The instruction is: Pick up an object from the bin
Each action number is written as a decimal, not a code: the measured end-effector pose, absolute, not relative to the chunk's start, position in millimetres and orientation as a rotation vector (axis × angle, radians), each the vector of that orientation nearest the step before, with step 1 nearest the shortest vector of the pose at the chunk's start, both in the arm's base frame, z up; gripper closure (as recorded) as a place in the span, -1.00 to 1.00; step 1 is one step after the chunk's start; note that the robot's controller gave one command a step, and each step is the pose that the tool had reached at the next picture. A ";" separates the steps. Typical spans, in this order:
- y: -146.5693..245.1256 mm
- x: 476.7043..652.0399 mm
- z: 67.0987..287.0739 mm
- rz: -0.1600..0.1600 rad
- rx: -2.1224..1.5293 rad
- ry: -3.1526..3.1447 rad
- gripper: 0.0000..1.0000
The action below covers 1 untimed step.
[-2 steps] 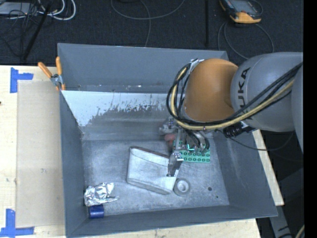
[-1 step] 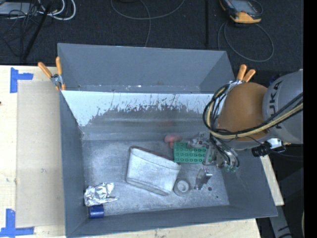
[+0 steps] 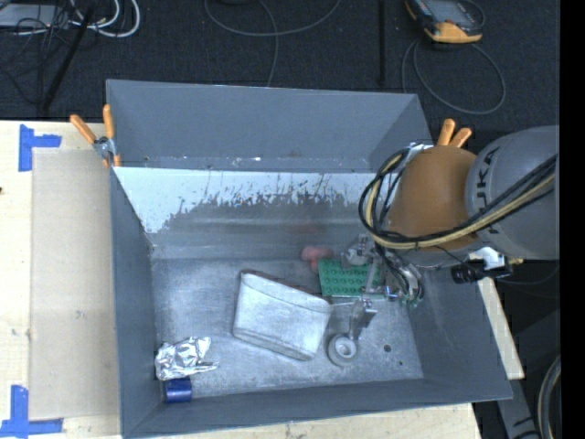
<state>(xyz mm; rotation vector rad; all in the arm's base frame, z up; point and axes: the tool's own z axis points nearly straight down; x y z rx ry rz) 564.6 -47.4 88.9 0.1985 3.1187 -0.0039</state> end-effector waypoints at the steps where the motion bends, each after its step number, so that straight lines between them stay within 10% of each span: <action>1: -46.7 566.1 86.6 -0.002 0.199 3.111 1.00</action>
Offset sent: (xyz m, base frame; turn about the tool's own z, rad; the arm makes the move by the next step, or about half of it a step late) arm 0.0000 0.0000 0.0000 0.0000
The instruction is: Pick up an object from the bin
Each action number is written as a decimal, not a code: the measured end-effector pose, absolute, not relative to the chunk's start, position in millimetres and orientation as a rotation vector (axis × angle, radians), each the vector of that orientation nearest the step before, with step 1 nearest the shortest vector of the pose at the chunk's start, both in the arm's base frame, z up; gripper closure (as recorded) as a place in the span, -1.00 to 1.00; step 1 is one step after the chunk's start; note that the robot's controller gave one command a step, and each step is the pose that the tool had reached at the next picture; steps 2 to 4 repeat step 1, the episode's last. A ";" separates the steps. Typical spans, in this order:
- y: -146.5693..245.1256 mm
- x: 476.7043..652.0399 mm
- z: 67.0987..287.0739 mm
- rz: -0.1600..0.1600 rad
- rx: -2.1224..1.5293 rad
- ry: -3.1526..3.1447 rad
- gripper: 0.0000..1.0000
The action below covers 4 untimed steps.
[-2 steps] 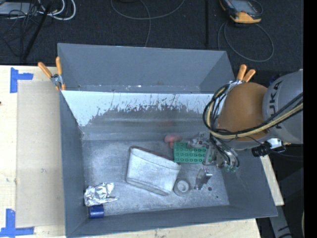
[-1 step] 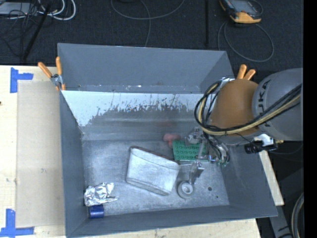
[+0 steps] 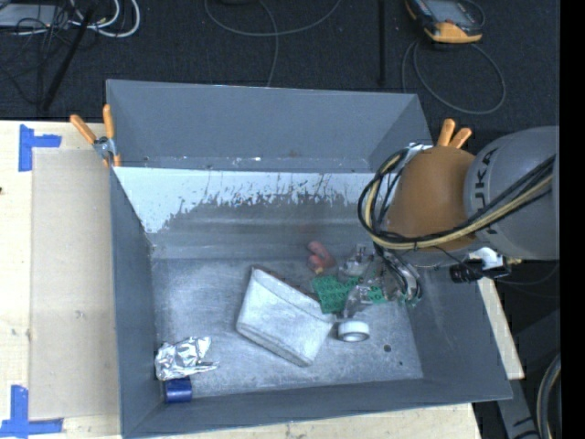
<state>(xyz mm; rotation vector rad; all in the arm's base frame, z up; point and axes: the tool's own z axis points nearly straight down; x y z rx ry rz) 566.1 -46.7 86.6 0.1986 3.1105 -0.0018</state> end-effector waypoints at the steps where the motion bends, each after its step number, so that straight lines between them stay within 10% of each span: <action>1: -71.2 545.4 259.9 -0.002 0.153 3.129 1.00; 4: -71.2 545.4 259.9 -0.002 0.153 3.129 1.00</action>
Offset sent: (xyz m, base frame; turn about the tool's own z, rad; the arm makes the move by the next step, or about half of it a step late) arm -0.0224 -0.0244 0.1689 -0.0314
